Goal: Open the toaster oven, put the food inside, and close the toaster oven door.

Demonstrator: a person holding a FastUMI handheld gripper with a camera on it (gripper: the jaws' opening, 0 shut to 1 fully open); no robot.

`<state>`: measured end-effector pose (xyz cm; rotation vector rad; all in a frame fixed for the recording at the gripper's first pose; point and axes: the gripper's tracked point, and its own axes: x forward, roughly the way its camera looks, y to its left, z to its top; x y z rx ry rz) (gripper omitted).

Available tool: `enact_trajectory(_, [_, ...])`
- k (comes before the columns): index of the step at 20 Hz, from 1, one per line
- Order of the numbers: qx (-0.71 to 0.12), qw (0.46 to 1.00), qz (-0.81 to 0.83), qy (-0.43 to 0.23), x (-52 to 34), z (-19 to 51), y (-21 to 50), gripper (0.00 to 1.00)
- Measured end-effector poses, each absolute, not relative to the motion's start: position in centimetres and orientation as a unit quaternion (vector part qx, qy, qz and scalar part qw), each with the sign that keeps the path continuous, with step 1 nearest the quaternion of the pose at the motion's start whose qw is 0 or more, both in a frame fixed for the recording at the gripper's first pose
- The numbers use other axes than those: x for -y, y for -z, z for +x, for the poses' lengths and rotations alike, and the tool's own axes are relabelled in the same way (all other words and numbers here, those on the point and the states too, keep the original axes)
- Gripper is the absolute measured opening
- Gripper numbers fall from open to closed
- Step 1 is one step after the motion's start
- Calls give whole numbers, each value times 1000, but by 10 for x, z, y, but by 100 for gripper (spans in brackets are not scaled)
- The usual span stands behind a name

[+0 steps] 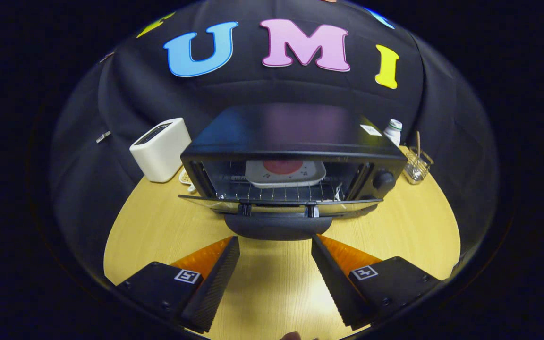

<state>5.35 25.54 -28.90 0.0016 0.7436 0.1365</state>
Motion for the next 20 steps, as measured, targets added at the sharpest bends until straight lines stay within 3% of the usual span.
enact_trajectory(20, [-197, 976, 20, -94, -202, 70, 119, 99])
